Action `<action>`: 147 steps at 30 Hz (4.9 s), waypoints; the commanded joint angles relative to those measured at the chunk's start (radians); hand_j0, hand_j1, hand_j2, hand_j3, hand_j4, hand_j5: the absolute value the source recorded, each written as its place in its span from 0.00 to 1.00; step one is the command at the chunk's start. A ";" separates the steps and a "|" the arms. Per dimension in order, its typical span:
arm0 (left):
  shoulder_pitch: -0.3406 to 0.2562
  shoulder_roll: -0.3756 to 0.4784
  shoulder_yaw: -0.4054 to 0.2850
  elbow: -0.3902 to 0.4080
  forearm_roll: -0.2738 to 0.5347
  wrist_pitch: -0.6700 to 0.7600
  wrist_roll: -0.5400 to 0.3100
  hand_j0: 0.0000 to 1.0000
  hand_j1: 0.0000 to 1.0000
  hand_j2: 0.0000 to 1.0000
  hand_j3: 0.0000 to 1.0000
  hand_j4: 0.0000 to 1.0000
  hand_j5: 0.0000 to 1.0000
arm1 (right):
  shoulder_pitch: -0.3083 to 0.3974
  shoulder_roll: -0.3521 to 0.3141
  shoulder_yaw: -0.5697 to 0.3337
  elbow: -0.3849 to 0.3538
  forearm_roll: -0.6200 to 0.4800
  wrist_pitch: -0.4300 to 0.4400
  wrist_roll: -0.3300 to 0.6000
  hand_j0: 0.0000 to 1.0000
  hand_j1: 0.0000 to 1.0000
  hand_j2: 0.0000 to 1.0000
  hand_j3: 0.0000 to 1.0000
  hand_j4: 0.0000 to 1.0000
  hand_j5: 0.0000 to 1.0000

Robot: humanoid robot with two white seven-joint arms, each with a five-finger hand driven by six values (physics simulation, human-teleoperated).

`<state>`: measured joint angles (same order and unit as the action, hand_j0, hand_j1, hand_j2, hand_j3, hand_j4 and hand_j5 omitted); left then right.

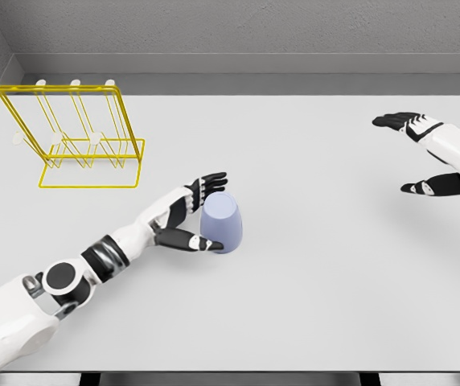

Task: Place the cup on the cup holder with both arms

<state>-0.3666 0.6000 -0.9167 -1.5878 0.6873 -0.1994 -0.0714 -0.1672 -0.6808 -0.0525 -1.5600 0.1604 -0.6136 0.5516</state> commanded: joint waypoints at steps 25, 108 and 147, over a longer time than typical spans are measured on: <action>-0.005 -0.046 -0.019 0.037 0.001 -0.008 -0.001 0.72 0.72 0.72 0.72 0.72 0.72 | 0.077 0.078 -0.104 -0.037 0.004 0.003 -0.001 1.00 1.00 1.00 1.00 1.00 1.00; -0.179 0.325 0.174 -0.067 0.275 -0.043 0.005 0.64 0.64 0.64 0.64 0.64 0.64 | 0.069 0.079 -0.096 -0.037 -0.007 0.003 -0.007 1.00 1.00 1.00 1.00 1.00 1.00; -0.198 0.287 0.167 0.020 0.265 -0.035 0.004 0.83 0.83 0.83 0.83 0.83 0.83 | 0.077 0.079 -0.109 -0.025 -0.005 0.003 -0.002 1.00 1.00 1.00 1.00 1.00 1.00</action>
<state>-0.5645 0.8851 -0.7507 -1.5675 0.9541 -0.2354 -0.0673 -0.0905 -0.6006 -0.1608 -1.5855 0.1629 -0.6135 0.5495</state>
